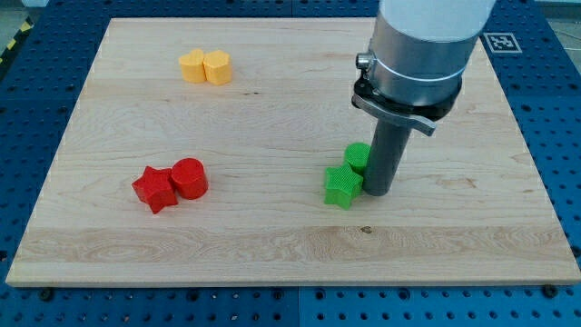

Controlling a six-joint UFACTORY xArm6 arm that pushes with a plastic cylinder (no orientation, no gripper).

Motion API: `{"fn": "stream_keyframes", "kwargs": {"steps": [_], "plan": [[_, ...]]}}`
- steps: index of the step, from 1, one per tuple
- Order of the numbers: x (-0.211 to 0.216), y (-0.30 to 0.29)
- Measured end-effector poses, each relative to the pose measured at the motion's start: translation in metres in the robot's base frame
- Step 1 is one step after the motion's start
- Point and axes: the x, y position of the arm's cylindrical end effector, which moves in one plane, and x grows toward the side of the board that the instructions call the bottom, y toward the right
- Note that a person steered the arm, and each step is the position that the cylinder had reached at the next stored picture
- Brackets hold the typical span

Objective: Move the green circle to the top of the green star

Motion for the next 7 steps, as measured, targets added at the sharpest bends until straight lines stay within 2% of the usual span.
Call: {"fn": "stream_keyframes", "kwargs": {"steps": [7], "plan": [[-0.015,-0.027]]}}
